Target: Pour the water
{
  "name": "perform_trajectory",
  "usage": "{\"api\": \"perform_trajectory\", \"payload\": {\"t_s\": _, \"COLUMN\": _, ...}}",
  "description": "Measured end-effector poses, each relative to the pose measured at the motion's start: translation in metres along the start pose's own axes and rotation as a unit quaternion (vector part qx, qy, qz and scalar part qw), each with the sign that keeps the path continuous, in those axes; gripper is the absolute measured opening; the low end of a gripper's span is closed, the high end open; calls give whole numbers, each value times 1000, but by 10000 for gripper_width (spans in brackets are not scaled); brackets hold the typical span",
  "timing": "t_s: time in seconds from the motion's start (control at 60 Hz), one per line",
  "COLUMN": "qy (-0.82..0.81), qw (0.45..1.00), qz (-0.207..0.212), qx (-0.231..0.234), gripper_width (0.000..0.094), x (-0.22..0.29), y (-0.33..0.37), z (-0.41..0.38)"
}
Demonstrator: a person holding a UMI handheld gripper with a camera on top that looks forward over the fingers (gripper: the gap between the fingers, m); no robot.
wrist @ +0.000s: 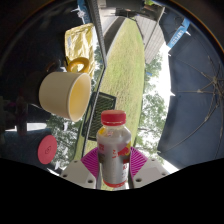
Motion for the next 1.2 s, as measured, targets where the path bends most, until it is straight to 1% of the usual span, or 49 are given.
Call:
{"api": "perform_trajectory", "payload": {"t_s": 0.05, "qy": 74, "qw": 997, "qz": 0, "qx": 0, "gripper_width": 357, "x": 2, "y": -9, "z": -5}}
{"api": "perform_trajectory", "payload": {"t_s": 0.15, "qy": 175, "qw": 984, "qz": 13, "qx": -14, "gripper_width": 359, "x": 8, "y": -19, "z": -11}}
{"api": "perform_trajectory", "payload": {"t_s": 0.183, "qy": 194, "qw": 981, "qz": 14, "qx": -22, "gripper_width": 356, "x": 7, "y": -20, "z": -8}}
{"api": "perform_trajectory", "payload": {"t_s": 0.2, "qy": 205, "qw": 978, "qz": 15, "qx": -26, "gripper_width": 356, "x": 15, "y": -31, "z": -14}}
{"api": "perform_trajectory", "payload": {"t_s": 0.217, "qy": 209, "qw": 977, "qz": 15, "qx": -28, "gripper_width": 358, "x": 13, "y": -17, "z": -5}}
{"api": "perform_trajectory", "payload": {"t_s": 0.267, "qy": 226, "qw": 973, "qz": 14, "qx": -34, "gripper_width": 357, "x": 13, "y": -16, "z": -2}}
{"api": "perform_trajectory", "payload": {"t_s": 0.367, "qy": 238, "qw": 971, "qz": 14, "qx": -34, "gripper_width": 359, "x": 12, "y": -17, "z": 1}}
{"api": "perform_trajectory", "payload": {"t_s": 0.433, "qy": 210, "qw": 977, "qz": 10, "qx": -30, "gripper_width": 361, "x": 10, "y": -12, "z": 6}}
{"api": "perform_trajectory", "payload": {"t_s": 0.483, "qy": 154, "qw": 988, "qz": -1, "qx": -32, "gripper_width": 361, "x": 5, "y": -12, "z": 13}}
{"api": "perform_trajectory", "payload": {"t_s": 0.533, "qy": 51, "qw": 998, "qz": -8, "qx": -35, "gripper_width": 361, "x": -4, "y": -7, "z": 30}}
{"api": "perform_trajectory", "payload": {"t_s": 0.583, "qy": -96, "qw": 995, "qz": -17, "qx": -27, "gripper_width": 358, "x": -13, "y": -5, "z": 36}}
{"api": "perform_trajectory", "payload": {"t_s": 0.633, "qy": -245, "qw": 969, "qz": -29, "qx": -20, "gripper_width": 361, "x": -17, "y": -4, "z": 30}}
{"api": "perform_trajectory", "payload": {"t_s": 0.683, "qy": -366, "qw": 930, "qz": -27, "qx": -14, "gripper_width": 363, "x": -26, "y": 2, "z": 35}}
{"api": "perform_trajectory", "payload": {"t_s": 0.733, "qy": -477, "qw": 879, "qz": -21, "qx": 1, "gripper_width": 365, "x": -22, "y": 1, "z": 26}}
{"api": "perform_trajectory", "payload": {"t_s": 0.783, "qy": -569, "qw": 822, "qz": -13, "qx": 13, "gripper_width": 364, "x": -28, "y": 4, "z": 16}}
{"api": "perform_trajectory", "payload": {"t_s": 0.85, "qy": -667, "qw": 744, "qz": -21, "qx": 37, "gripper_width": 364, "x": -27, "y": 3, "z": -1}}
{"api": "perform_trajectory", "payload": {"t_s": 0.9, "qy": -711, "qw": 701, "qz": -28, "qx": 53, "gripper_width": 362, "x": -32, "y": 0, "z": -20}}
{"api": "perform_trajectory", "payload": {"t_s": 0.933, "qy": -726, "qw": 685, "qz": -34, "qx": 54, "gripper_width": 363, "x": -35, "y": -1, "z": -29}}
{"api": "perform_trajectory", "payload": {"t_s": 1.017, "qy": -756, "qw": 652, "qz": -42, "qx": 35, "gripper_width": 367, "x": -43, "y": 2, "z": -44}}
{"api": "perform_trajectory", "payload": {"t_s": 1.117, "qy": -767, "qw": 640, "qz": -33, "qx": 25, "gripper_width": 367, "x": -38, "y": 1, "z": -54}}
{"api": "perform_trajectory", "payload": {"t_s": 1.2, "qy": -774, "qw": 632, "qz": -28, "qx": 37, "gripper_width": 368, "x": -33, "y": -5, "z": -64}}
Point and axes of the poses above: the point between the fingertips, and its own axes, seen from behind it with the camera up: z to the right, x up, y backward, against the way the camera looks, the point moved 9 cm from there along y, backward, against the way the camera looks, and after that the axes turned 3 degrees about y, right-handed, at the moved point
